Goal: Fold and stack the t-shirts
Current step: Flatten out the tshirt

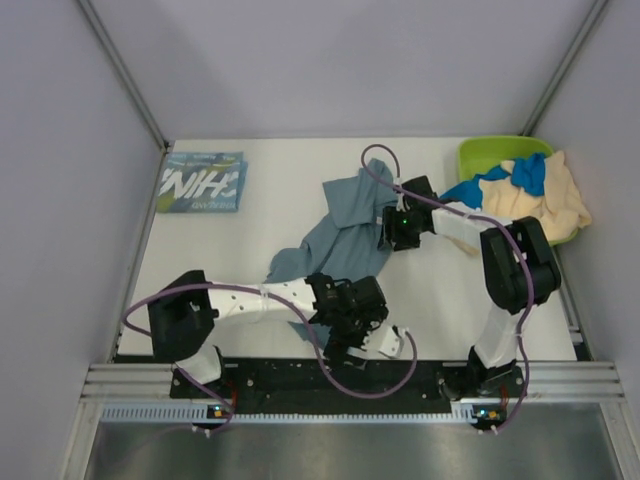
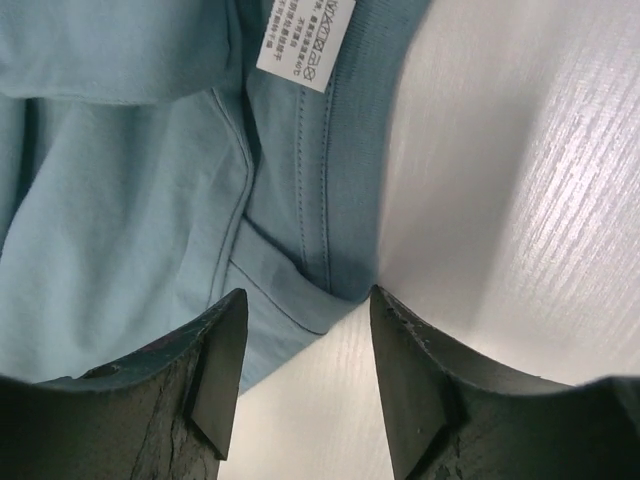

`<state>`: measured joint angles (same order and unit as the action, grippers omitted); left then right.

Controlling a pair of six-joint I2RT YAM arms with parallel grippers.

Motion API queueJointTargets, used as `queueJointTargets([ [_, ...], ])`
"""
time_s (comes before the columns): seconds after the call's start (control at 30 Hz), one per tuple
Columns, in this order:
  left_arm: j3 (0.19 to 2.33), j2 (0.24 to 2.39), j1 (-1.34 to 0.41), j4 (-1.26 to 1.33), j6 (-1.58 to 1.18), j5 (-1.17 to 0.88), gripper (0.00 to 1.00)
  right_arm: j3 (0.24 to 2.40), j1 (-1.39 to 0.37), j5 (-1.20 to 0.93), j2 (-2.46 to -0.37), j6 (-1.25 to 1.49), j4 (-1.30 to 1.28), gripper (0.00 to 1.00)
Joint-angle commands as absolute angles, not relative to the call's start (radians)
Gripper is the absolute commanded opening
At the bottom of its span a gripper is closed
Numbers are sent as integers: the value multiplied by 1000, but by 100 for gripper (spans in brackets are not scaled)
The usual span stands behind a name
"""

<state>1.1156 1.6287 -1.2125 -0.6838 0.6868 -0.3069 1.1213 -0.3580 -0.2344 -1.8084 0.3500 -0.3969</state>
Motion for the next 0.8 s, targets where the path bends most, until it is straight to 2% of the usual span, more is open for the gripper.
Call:
queueJointTargets([
  [0.0,1045,1654,-1285,-569,707,-247,99,1134,-365,-218,-1867,362,-330,51],
  [0.13,1002,1689,-1293,-518,712,-128,97,1121,-365,-210,-1871,354,-318,43],
  [0.23,996,1716,-1293,-493,701,-20,92,1105,-364,-230,-1864,359,-295,30],
  [0.3,1002,1732,-1293,-486,689,41,84,1103,-364,-241,-1864,364,-284,20],
  [0.33,1011,1738,-1293,-501,686,57,73,1101,-364,-244,-1861,367,-279,15],
  [0.4,1037,1736,-1293,-540,669,72,36,1098,-357,-252,-1855,368,-270,5],
  [0.43,1048,1730,-1293,-561,663,77,12,1100,-353,-253,-1850,370,-267,0],
  [0.47,1061,1714,-1292,-589,657,80,0,1101,-347,-252,-1845,368,-265,0],
  [0.63,1187,1556,-1247,-786,640,-27,0,1094,-273,-249,-1781,359,-270,0],
  [0.77,1357,1442,-1068,-908,621,-119,0,1095,-198,-242,-1726,338,-284,0],
])
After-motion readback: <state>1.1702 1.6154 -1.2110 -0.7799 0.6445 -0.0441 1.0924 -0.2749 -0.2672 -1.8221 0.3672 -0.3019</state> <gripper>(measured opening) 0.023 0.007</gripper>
